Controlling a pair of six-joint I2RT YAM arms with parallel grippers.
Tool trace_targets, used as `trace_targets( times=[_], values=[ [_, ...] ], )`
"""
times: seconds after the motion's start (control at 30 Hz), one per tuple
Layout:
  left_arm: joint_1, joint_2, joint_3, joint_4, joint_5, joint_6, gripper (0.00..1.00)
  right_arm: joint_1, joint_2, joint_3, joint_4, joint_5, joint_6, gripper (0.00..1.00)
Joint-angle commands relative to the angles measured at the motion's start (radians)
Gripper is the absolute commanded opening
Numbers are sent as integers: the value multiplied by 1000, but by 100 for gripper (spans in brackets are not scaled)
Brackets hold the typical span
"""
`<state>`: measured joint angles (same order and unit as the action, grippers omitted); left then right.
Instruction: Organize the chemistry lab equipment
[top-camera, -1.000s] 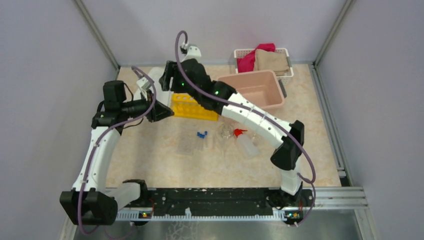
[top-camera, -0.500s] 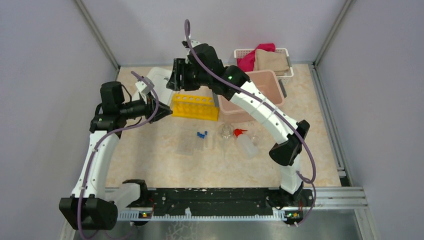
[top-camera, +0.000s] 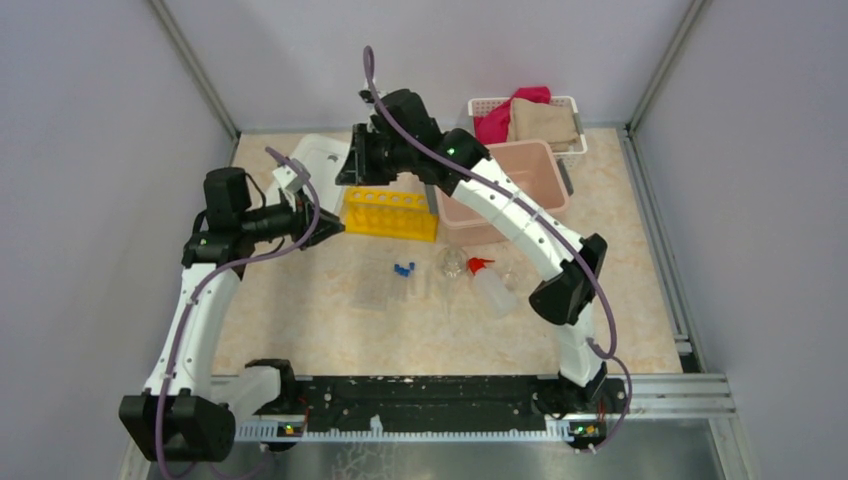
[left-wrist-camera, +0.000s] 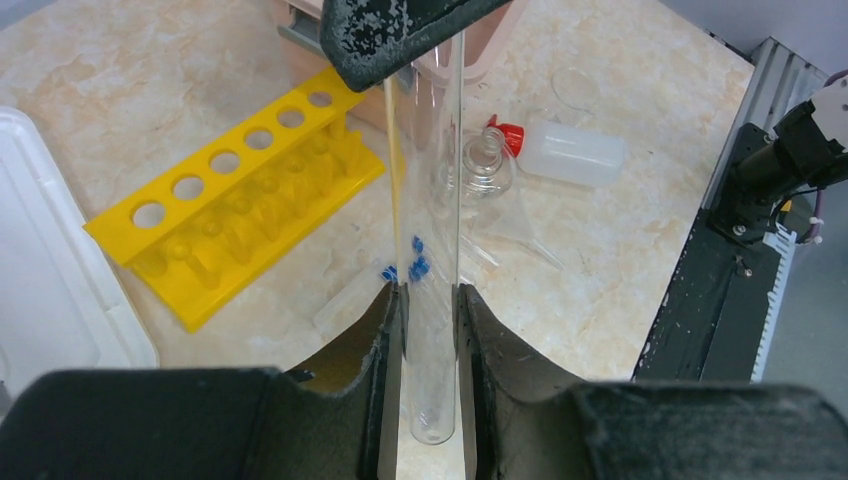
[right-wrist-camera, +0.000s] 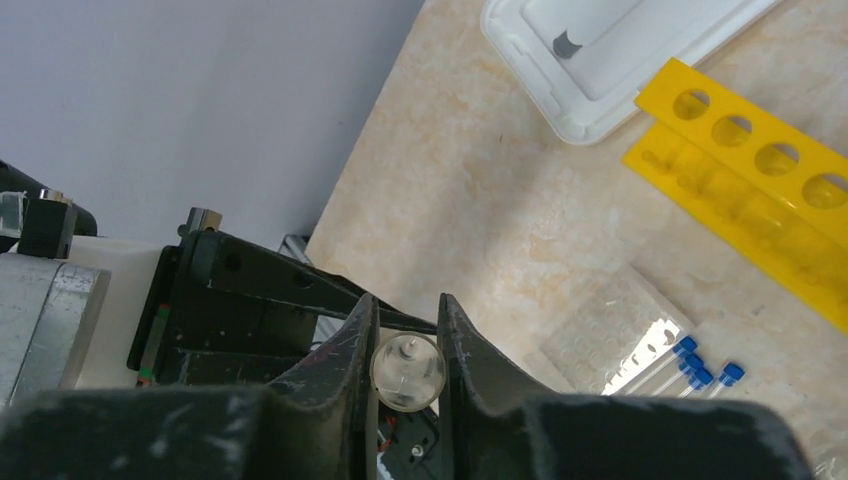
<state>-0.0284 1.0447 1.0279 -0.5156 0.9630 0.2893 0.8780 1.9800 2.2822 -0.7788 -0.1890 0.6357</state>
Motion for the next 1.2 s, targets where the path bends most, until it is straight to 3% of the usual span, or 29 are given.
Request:
trace_targets(
  times=[0.0, 0.03, 0.1, 0.13, 0.27, 0.53, 0.77, 1.0, 1.17],
  values=[
    [-4, -16, -9, 52, -24, 4, 15, -9, 14, 99, -7, -56, 15, 5],
    [-4, -15, -14, 66, -44, -12, 36, -13, 22, 116, -18, -50, 15, 0],
    [-4, -6, -16, 92, -120, -63, 93, -26, 42, 165, -58, -14, 15, 0],
    [-4, 3, -13, 109, -174, -101, 98, -31, 57, 205, -80, 13, 4, 0],
    [-1, 65, 40, 73, -340, -176, 99, -55, 78, 254, -118, 149, -80, 0],
    [94, 162, 83, 2, -331, -240, 99, -55, 79, 143, 18, 418, -312, 0],
    [141, 282, 186, -122, -432, -159, 99, -50, 105, 106, 132, 476, -432, 0],
    [179, 344, 186, -188, -383, -144, 99, -11, 79, -62, 329, 493, -512, 0],
    [184, 342, 174, -203, -372, -128, 99, 20, 107, -91, 394, 527, -553, 0]
  ],
)
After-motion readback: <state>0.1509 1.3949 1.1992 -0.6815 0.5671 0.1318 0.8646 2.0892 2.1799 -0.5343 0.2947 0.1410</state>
